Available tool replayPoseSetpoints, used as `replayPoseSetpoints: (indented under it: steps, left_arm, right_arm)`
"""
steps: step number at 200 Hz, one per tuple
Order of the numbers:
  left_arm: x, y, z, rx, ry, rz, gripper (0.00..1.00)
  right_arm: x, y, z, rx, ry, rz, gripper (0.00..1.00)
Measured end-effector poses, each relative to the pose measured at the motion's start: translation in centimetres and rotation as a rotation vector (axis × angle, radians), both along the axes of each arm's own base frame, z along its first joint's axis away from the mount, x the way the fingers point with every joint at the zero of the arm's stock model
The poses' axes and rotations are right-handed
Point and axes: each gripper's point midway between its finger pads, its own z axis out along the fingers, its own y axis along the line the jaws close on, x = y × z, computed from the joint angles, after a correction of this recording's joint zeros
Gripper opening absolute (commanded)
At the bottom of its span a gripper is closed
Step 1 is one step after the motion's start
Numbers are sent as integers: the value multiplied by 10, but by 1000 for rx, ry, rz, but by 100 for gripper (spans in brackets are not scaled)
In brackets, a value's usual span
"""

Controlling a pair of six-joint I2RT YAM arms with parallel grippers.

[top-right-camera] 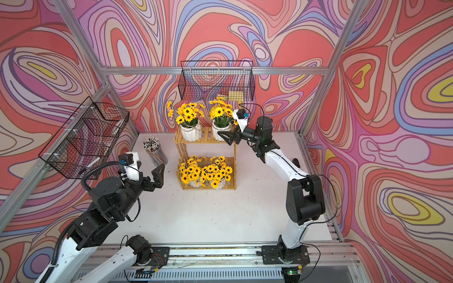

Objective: Take the sunflower pots off the shelves
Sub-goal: Pick up the sunflower pot from the shelf.

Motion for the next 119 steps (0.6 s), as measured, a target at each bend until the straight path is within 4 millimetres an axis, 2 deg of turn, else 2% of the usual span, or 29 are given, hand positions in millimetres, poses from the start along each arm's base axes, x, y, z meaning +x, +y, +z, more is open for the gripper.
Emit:
replayPoseSetpoints:
  steps: [22,72,98,119]
  left_arm:
    - [-1,0,1,-4,-2,1,100]
    - [-1,1,1,-8,-2,1,100]
    - [-1,1,0,-8,-2,1,100]
    - [-1,1,0,-8,-1,1,100]
  right_arm:
    - [4,4,1,2,-3,7,98]
    - [11,12,-12,-4,34,13,98]
    - [11,13,-12,-6,41,13,94]
    - [11,13,-12,-6,41,10,87]
